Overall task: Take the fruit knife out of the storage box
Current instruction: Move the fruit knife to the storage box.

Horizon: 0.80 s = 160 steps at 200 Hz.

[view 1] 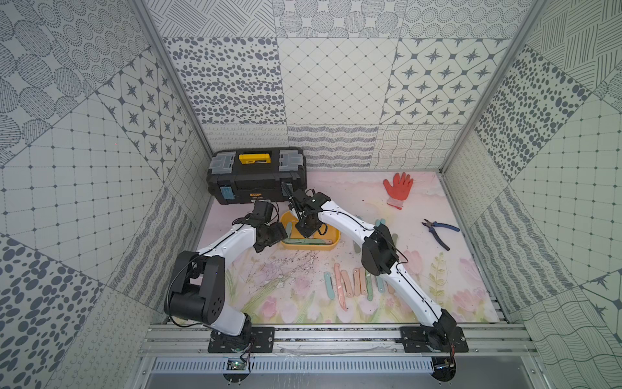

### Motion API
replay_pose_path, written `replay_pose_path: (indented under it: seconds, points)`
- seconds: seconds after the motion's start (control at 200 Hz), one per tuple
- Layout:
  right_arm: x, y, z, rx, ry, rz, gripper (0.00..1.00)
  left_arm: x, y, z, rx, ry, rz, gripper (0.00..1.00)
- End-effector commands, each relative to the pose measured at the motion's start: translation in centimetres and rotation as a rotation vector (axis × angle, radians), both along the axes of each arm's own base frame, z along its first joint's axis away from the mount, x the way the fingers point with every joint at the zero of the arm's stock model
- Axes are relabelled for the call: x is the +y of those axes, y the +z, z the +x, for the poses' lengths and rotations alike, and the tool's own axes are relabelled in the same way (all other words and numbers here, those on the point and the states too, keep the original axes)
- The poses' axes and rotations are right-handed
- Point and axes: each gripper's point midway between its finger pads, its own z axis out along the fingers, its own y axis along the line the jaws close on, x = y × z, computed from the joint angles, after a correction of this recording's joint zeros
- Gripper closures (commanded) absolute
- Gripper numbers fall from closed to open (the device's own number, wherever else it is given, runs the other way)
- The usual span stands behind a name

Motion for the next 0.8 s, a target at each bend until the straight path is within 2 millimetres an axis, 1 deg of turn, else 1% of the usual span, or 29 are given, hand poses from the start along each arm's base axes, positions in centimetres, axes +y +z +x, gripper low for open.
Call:
replay_pose_path:
  seconds: [0.0,0.115,0.285,0.365,0.46,0.55,0.6,0.66,0.795]
  points:
    - [-1.2,0.7,0.2,-0.005,-0.021,-0.015,0.85,0.3,-0.2,-0.5,0.028,-0.006,0.014,0.14]
    - [-0.9,1.3,0.2,-0.013,-0.024,0.002,0.88,0.3,-0.2,-0.5,0.029,-0.006,0.014,0.14]
    - [-0.4,3.6,0.5,-0.041,-0.028,0.059,0.89,0.4,-0.2,-0.6,0.030,-0.005,0.019,0.14]
    - [-0.3,4.1,0.7,-0.048,-0.031,0.076,0.89,0.4,-0.2,-0.6,0.031,-0.004,0.020,0.14]
    - [-0.8,3.6,1.0,-0.047,-0.046,0.060,0.88,0.4,-0.1,-0.5,0.028,-0.003,0.019,0.14]
    - [-2.1,2.5,1.5,-0.037,-0.083,0.013,0.88,0.4,0.0,-0.6,0.027,-0.005,0.019,0.14]
    - [-2.6,2.0,1.4,-0.023,-0.094,0.002,0.84,0.4,0.0,-0.7,0.027,-0.004,0.022,0.14]
    - [-2.7,1.8,1.2,-0.008,-0.090,0.010,0.74,0.5,-0.1,-0.7,0.027,-0.003,0.026,0.14]
    - [-2.1,2.6,1.2,-0.016,-0.086,0.061,0.59,0.4,-0.1,-0.5,0.028,-0.005,0.021,0.14]
